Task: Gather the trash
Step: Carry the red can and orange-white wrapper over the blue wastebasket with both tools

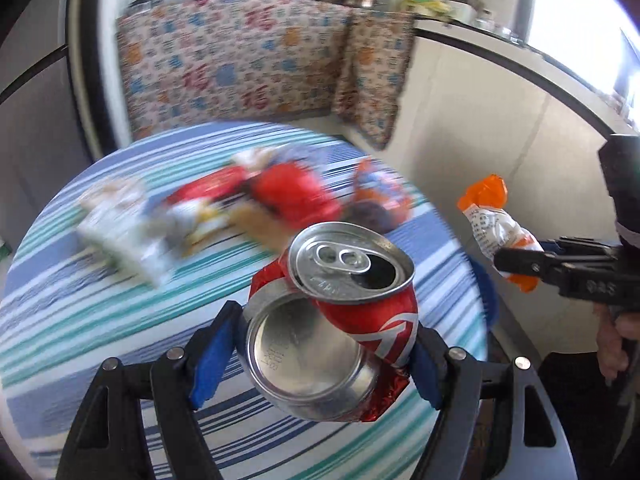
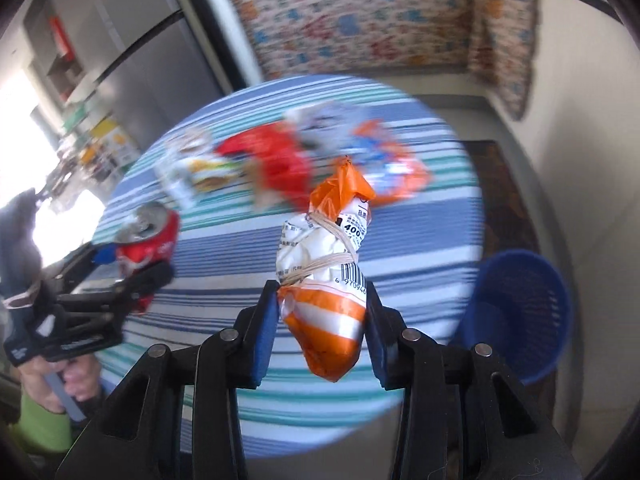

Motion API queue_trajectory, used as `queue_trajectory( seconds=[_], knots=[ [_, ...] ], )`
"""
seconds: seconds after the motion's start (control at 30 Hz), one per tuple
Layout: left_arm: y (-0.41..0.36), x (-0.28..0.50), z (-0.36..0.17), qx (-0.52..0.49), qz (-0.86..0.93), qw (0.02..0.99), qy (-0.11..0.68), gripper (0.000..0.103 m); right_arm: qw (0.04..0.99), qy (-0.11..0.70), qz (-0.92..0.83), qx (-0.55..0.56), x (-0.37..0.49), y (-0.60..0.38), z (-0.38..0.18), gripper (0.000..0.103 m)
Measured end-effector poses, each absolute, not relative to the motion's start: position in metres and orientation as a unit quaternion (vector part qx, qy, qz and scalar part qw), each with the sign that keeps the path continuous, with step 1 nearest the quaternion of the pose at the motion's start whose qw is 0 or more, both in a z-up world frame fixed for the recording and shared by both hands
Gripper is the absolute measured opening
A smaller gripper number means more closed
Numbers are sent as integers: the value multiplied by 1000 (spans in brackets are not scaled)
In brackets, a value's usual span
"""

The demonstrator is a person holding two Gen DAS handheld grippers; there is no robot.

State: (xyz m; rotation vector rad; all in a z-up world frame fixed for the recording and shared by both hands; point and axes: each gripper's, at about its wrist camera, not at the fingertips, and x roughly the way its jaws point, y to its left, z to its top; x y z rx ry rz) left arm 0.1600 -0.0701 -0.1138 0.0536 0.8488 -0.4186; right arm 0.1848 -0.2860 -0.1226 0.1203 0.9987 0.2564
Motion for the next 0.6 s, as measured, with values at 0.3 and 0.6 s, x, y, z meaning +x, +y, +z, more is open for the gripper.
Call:
queue_trajectory(
  seconds=[0.3,0.6],
  knots=[
    [-271,198,-112,69,-324,847,416,78,856,506,-14,103,198,-458,-145,40],
    [-403,236,-184,95,-352,806,466,78,823,534,-43,186,223,-561,-197,41]
  ],
)
